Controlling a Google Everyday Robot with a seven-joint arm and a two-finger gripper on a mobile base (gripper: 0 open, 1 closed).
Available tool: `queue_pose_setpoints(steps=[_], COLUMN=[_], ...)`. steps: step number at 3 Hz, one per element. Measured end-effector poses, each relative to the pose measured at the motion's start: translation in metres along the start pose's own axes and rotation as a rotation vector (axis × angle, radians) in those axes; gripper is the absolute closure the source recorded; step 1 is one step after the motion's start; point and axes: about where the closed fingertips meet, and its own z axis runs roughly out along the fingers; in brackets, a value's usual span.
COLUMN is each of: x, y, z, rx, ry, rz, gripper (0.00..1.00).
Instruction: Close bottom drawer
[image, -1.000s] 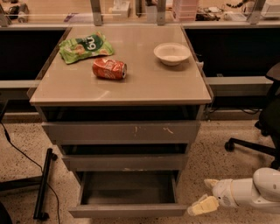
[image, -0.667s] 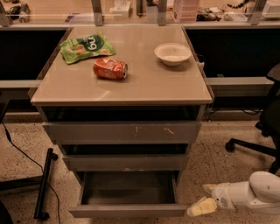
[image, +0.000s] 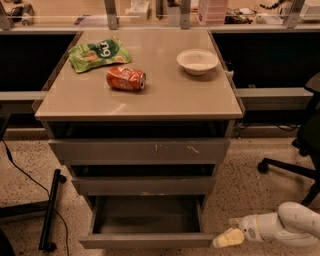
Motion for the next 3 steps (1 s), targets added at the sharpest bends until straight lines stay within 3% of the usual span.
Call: queue_pose_setpoints(steps=[1,3], x=[0.000,0.043], y=[0.000,-0.039], z=[0.000,0.047], rx=[0.000,-0.075], ry=[0.000,0.024], rz=[0.000,0.134], gripper=[0.00,0.00])
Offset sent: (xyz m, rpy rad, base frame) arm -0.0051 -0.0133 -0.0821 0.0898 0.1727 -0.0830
